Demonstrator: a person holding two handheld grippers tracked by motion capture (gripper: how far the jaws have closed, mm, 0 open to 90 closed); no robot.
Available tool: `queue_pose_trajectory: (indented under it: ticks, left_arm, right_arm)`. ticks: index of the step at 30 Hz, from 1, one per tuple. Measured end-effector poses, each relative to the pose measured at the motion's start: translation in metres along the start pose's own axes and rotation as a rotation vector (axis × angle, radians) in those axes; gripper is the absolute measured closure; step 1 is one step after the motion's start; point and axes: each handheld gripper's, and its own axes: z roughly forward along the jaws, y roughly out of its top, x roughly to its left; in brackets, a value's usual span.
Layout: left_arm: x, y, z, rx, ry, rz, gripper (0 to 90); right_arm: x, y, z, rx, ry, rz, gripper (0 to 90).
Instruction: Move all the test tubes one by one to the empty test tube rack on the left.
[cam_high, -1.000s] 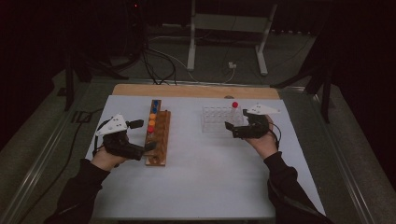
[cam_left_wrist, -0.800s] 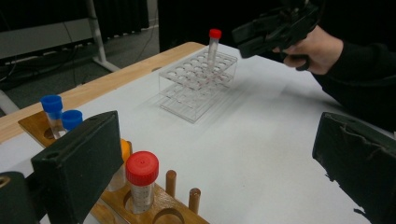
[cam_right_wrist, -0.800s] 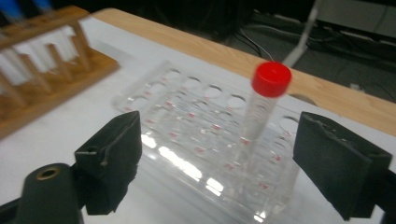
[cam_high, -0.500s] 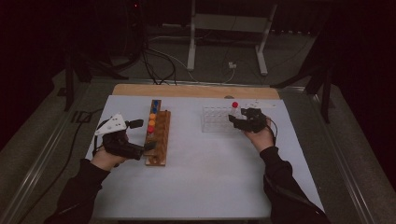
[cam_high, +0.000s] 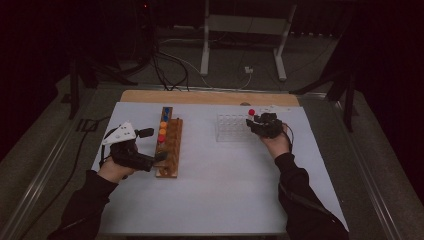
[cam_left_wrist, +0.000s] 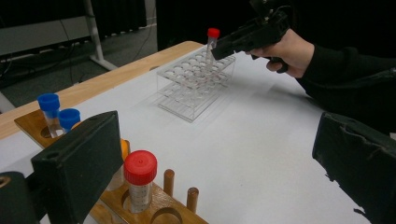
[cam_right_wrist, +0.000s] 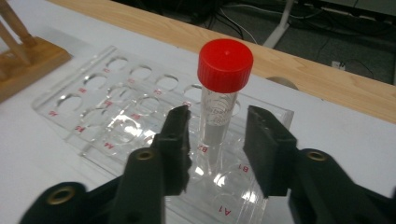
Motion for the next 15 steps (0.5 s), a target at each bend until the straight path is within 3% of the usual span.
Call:
queue_pose_trajectory:
  ticks: [9,15]
  left_arm:
    - [0.001,-0.0004,-0.0002,0.002,0.002,-0.003,2.5]
    - [0.0011,0.0,-0.0004,-0.001,0.0,-0.005,2.5]
  right_arm:
    - [0.0005,0.0015,0.0064,0.015,-0.001,0.011,73.3]
    - [0.0031,0.0066,0.0025,0.004,-0.001,-0.004,74.6]
